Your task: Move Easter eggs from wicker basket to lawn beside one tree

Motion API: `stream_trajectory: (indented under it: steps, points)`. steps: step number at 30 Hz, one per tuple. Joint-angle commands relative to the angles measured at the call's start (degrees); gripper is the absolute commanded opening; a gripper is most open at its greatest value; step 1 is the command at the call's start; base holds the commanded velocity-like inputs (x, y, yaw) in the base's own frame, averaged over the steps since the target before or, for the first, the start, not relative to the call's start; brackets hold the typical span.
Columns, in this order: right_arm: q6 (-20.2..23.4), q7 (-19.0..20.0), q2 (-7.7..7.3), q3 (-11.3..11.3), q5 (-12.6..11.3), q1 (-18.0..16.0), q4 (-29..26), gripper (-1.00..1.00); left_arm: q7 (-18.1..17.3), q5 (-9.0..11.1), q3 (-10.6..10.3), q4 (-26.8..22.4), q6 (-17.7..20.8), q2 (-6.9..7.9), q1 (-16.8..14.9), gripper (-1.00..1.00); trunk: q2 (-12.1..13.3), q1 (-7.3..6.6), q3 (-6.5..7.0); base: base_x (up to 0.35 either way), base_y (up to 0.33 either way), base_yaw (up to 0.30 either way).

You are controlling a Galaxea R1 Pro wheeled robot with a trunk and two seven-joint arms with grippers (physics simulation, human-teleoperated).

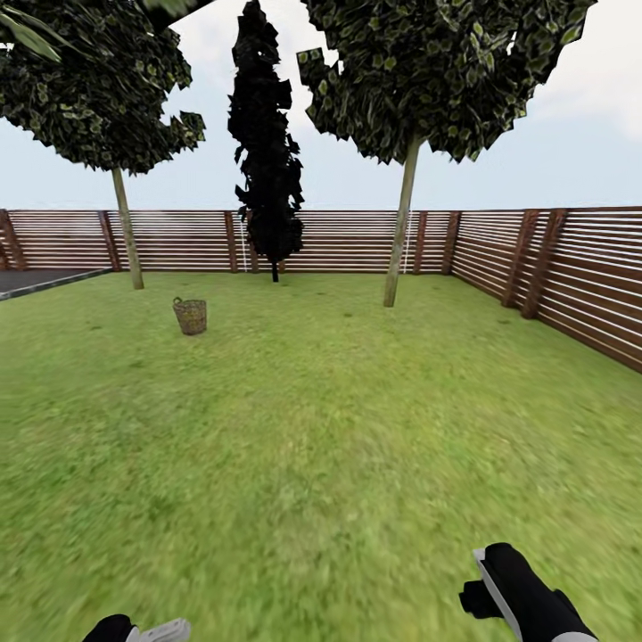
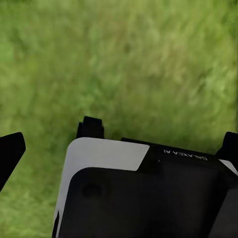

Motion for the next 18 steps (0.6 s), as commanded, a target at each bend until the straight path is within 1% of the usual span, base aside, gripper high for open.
stream_trajectory:
  steps: [1,9,12,18]
  points:
    - [0.3,0.2,0.00,0.0,0.5,0.0,-0.1,1.00,0.0,0.2,0.1,0.0,0.2,-0.02,0.0,1.00,0.0,0.03,-0.07,0.344,0.000,0.250]
    - [0.3,0.2,0.01,0.0,0.5,0.0,-0.1,1.00,0.0,0.2,0.1,0.0,0.2,-0.02,0.0,1.00,0.0,0.03,-0.07,0.344,0.000,0.247]
    - [0.3,0.2,0.04,0.0,0.5,0.0,-0.1,1.00,0.0,0.2,0.1,0.0,0.2,-0.02,0.0,1.00,0.0,0.03,-0.07,0.344,0.000,0.076]
    - [0.3,0.2,0.09,0.0,0.5,0.0,-0.1,1.00,0.0,0.2,0.1,0.0,0.2,-0.02,0.0,1.00,0.0,0.03,-0.07,0.344,0.000,0.011]
